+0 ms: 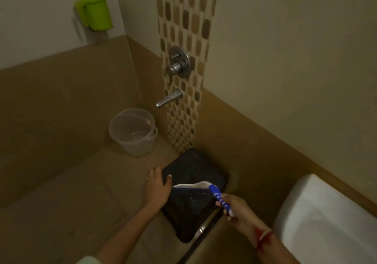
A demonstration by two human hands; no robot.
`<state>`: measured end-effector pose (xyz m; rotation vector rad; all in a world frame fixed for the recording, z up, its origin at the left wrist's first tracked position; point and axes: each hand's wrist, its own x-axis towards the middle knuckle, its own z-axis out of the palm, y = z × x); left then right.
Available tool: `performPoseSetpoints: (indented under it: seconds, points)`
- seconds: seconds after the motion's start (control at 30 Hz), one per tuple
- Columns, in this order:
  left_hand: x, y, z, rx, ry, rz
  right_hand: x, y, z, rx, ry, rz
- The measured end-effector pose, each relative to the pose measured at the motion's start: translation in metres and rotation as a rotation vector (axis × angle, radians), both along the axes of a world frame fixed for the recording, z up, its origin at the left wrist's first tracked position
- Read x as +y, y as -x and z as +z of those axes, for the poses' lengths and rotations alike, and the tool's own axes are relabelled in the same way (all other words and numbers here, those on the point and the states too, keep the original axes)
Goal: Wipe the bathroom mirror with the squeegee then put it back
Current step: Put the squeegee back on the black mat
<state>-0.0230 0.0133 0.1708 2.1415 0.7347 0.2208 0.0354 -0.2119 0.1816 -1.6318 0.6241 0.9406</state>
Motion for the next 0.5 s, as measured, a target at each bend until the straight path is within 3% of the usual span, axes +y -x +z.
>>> performPoseSetpoints:
  seconds: [0.2,0.5]
  points:
    - [0.02,-0.024,-0.063,0.162,-0.05,-0.17,0.033,-0.05,-0.065,0.245,-0.166,-0.159]
    - [0.041,-0.036,-0.116,0.243,-0.066,-0.238,0.095,-0.106,-0.126,0.143,-0.316,-0.272]
